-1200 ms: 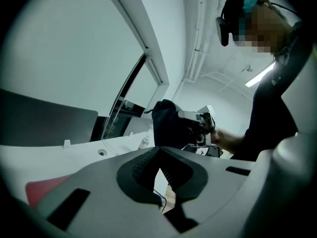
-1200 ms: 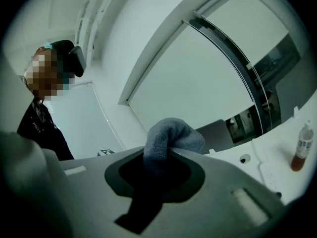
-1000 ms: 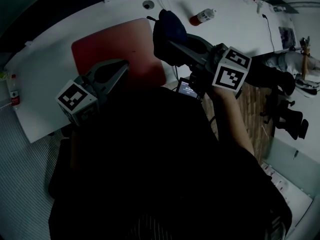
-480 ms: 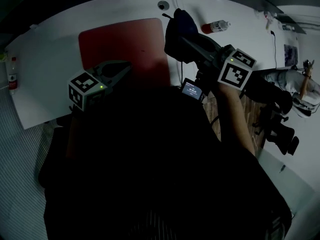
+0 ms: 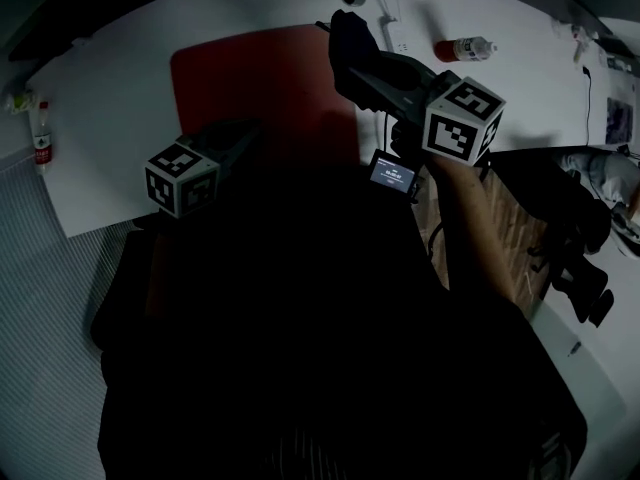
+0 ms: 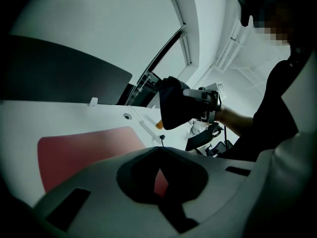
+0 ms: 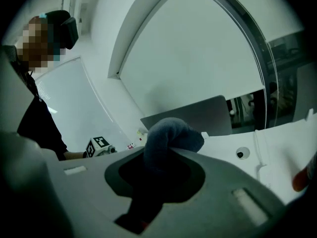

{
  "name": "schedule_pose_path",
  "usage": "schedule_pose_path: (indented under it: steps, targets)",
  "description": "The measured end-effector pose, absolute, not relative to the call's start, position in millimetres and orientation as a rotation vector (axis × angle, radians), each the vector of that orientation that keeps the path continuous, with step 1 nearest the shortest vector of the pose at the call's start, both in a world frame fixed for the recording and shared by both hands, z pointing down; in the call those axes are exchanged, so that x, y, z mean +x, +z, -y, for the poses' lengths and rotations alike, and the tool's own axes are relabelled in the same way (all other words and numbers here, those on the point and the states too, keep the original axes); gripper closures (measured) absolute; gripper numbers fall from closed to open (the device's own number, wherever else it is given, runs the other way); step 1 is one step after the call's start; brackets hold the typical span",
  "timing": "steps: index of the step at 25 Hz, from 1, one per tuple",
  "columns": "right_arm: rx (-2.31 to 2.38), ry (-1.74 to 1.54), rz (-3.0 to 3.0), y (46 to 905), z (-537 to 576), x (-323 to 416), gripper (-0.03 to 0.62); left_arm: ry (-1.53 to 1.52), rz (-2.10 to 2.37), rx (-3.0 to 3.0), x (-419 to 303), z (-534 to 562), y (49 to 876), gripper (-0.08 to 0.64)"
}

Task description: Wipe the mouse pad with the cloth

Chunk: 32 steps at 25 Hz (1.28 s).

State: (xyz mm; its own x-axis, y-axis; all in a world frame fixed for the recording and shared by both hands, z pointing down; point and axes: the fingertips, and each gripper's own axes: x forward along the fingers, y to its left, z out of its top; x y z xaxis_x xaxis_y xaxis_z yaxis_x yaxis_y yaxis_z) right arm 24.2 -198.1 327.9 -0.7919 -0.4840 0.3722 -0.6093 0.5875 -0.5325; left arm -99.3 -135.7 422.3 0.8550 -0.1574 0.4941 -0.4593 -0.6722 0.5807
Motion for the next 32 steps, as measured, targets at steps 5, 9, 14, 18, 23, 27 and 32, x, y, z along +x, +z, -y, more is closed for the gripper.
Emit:
schedule_pose_path:
  steps: [5,9,14,18,23,27,32]
  targets:
    - [0.927,1.079,2.604,359,202,34,0.526,0.565,0.532,2.187,-103,151,451,0.552]
    - [0.912,1.167,2.614,374,206,33,0.526,0.663,0.599,2.065,-115,154,495,0.552]
    - [0.889,1.171,2.487,403,209,38,0.526,0.861,0.453,2.087,-110,139,523,0.552]
    - [0.801,1.146,2.381,421,205,31,0.526,0.919,0.423,2.039,-116,135,549,0.552]
    - [0.735,1.133,2.341,447,206,31,0.526,0.978,0.455,1.986,-116,140,587,0.552]
    - [0.726,1.103,2.314,478,213,32,0.526,0.988,0.456,1.893,-119,129,610,0.552]
    - [0.704,1.094,2.266,508,208,39,0.526,1.080,0.494,1.863,-126,126,634,0.552]
